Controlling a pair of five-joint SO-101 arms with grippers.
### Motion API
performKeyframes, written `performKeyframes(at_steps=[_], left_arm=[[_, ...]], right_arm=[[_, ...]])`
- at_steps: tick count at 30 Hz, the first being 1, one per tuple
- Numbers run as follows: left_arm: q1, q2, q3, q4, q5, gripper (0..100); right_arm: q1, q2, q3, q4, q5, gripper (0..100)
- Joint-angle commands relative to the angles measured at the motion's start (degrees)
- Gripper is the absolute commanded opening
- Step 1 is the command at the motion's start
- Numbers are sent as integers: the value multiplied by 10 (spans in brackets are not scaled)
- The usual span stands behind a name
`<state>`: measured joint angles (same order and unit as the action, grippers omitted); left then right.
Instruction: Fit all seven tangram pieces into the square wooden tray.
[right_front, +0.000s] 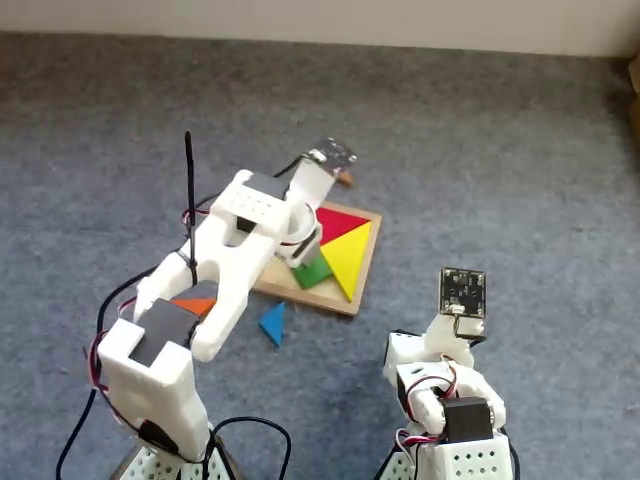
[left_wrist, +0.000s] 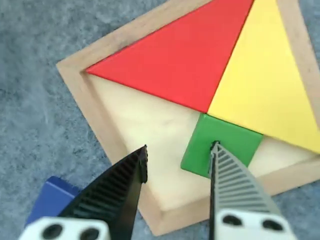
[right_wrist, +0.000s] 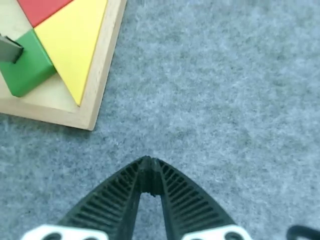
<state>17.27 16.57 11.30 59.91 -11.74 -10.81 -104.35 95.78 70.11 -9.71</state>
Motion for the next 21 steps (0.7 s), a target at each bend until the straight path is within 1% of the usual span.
performKeyframes(at_steps=[1,7,10,16,21], left_arm=[[15,0,-33,1,-21,213],[15,-7,-36,6,-18,213],[12,-19,-51,42,-18,213],[11,-102,-44,107,-17,213],[12,-190,30,126,-17,217]], right_arm=[[10,-9,68,-13,4,5],[10,-9,68,-13,4,5],[10,-9,68,-13,4,5],[10,-9,68,-13,4,5],[10,-9,68,-13,4,5]])
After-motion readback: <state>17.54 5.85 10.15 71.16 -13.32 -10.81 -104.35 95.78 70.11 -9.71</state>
